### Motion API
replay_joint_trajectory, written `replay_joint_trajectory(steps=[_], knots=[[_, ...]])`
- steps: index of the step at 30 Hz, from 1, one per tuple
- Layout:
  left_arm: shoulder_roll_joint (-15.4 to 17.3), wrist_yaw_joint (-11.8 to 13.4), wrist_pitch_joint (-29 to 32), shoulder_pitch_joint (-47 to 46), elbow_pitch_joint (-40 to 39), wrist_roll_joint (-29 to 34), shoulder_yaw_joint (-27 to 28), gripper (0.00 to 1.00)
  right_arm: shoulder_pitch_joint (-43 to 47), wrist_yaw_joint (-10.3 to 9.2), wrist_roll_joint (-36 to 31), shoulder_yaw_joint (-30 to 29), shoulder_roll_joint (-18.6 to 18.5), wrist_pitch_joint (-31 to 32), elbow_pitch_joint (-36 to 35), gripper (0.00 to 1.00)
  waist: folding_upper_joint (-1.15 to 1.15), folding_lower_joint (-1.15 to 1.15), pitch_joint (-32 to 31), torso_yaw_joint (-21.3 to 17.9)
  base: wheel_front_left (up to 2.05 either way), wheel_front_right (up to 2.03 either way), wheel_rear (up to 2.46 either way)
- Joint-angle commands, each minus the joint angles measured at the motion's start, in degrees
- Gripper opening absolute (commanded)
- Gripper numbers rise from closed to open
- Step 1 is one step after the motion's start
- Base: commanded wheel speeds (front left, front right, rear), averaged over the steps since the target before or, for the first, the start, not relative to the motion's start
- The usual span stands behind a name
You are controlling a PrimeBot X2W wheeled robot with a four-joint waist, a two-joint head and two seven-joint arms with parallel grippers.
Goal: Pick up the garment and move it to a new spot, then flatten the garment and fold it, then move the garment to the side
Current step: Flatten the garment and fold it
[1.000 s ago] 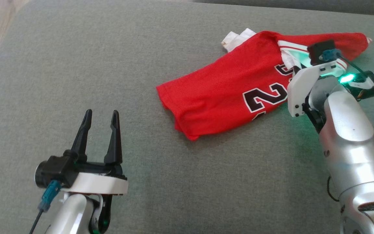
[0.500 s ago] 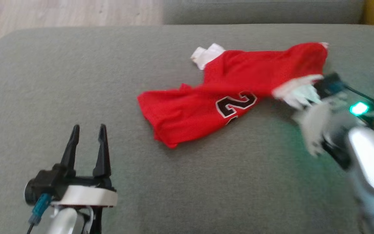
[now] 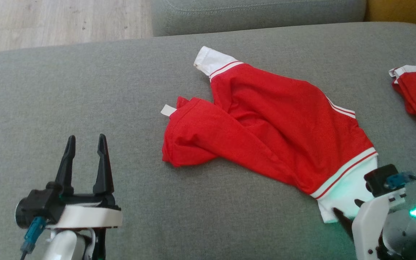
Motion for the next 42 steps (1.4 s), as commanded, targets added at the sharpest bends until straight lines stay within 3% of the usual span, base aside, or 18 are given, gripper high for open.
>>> replay_joint_trajectory(steps=[1,5,10,18,19,27,34,35,36,39,42], knots=[[1.25,0.35,-0.22,-0.90,-2.24,-0.36,1.99,1.00,-0.94,0.39,2.31,-0.36,0.75,-0.04,-3.92,1.00,0.00,0.01,-0.14,0.23,0.00,0.00,0.00],[1.20,0.36,0.20,-0.77,-2.66,-0.31,1.35,1.00,-2.42,0.39,9.66,-1.68,6.45,-1.70,-7.46,1.00,0.00,0.01,-0.47,1.04,0.00,0.00,0.00],[1.06,0.63,0.47,-0.74,-3.42,-0.26,0.83,1.00,-12.66,0.39,7.57,-1.46,7.69,-8.24,-5.49,1.00,0.00,0.01,0.22,2.01,0.00,0.00,0.00],[0.28,-0.03,1.08,-3.82,-3.86,0.51,-1.36,1.00,-36.09,0.39,1.68,6.97,6.61,-17.07,19.97,1.00,0.00,0.01,3.50,6.91,0.00,0.00,0.00],[0.28,-0.03,1.08,-3.82,-3.86,0.51,-1.36,1.00,-36.09,0.39,1.68,6.97,6.61,-17.07,19.97,1.00,0.00,0.01,3.50,6.91,0.00,0.00,0.00],[-1.48,-2.10,1.66,-7.63,-2.28,1.75,-5.60,1.00,-49.29,0.39,-2.16,9.32,5.03,-20.50,44.59,1.00,0.00,0.01,6.61,14.45,0.00,0.00,0.00],[-3.13,-3.57,1.13,-9.87,-0.43,2.08,-7.87,1.00,-54.78,0.39,-2.87,8.67,3.48,-19.51,57.45,0.98,0.00,0.01,9.18,18.84,0.00,0.00,0.00],[-3.38,-3.70,1.02,-10.08,-0.15,2.09,-8.08,1.00,-55.41,0.39,-2.87,8.32,3.37,-19.53,58.64,0.45,0.00,0.01,9.49,19.24,0.00,0.00,0.00],[-3.61,-3.81,0.90,-10.29,0.14,2.10,-8.25,1.00,-56.04,0.39,-3.12,8.04,3.20,-19.90,59.59,0.00,0.00,0.01,9.77,19.59,0.00,0.00,0.00],[-4.15,-4.08,0.53,-10.77,0.91,2.18,-8.54,1.00,-57.93,0.39,-5.15,4.75,2.46,-22.11,62.36,0.00,0.00,0.01,10.39,20.26,0.00,0.00,0.00],[-4.51,-4.35,0.14,-11.24,1.79,2.21,-8.49,1.00,-60.38,0.39,-9.66,-4.01,2.79,-28.37,64.89,0.00,0.00,0.01,10.87,20.69,0.00,0.00,0.00]])
